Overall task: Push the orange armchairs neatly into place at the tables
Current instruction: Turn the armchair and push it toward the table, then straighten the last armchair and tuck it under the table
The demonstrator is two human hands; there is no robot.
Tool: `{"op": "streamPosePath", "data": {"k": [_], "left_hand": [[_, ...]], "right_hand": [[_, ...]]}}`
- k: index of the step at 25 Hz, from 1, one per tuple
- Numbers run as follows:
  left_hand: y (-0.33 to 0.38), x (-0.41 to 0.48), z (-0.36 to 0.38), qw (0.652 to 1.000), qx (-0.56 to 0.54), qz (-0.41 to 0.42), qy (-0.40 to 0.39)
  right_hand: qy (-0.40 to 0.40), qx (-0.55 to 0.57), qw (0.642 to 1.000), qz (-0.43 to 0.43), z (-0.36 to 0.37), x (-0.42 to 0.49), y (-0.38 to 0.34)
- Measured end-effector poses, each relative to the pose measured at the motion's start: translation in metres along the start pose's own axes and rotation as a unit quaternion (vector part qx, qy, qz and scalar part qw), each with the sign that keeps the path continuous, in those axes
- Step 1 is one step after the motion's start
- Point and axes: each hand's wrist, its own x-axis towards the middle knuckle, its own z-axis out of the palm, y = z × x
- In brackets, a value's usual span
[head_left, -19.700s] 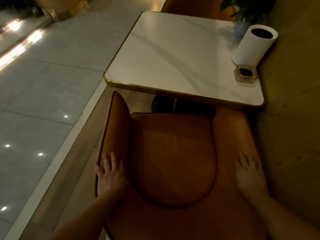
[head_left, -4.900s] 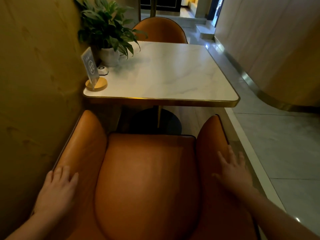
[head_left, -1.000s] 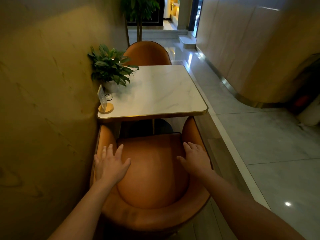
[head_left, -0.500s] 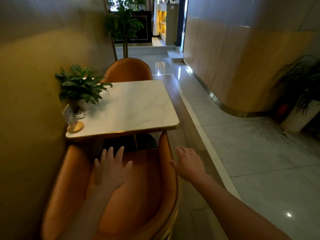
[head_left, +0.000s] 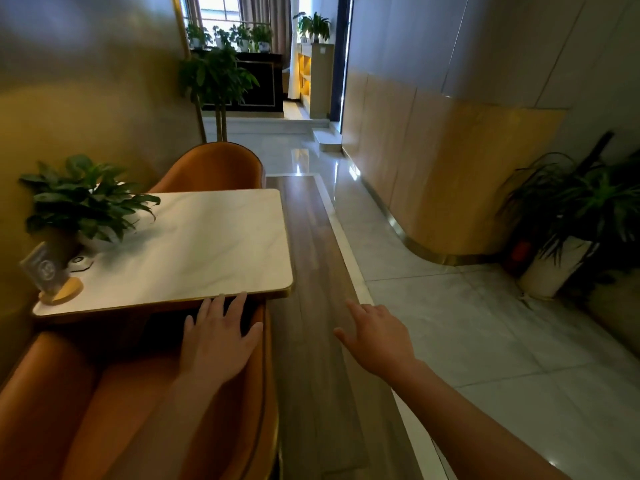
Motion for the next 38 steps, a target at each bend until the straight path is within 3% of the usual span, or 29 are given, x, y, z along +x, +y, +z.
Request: {"op": "streamPosePath", "data": {"k": [7, 20, 31, 38], "left_hand": [[0.055, 0.078, 0.013, 1.0, -0.001, -0.013, 0.006], [0.123, 0.268, 0.049, 0.994, 0.047, -0.077, -0.061], [0.211, 0.476, 0.098, 0.98, 0.038, -0.19, -0.042], [0.232, 0.608, 0.108, 0.964, 0.03, -0.263, -0.013]], "right_hand": [[0.007, -0.014, 1.0, -0.007, -0.012, 0.093, 0.054], [-0.025, 0.02, 0.997, -0.066, -0.011, 0.307, 0.126], [-0.072, 0.042, 0.975, -0.206, -0.01, 0.562, 0.225], [-0.077, 0.051, 0.954, -0.285, -0.015, 0.731, 0.235]]}}
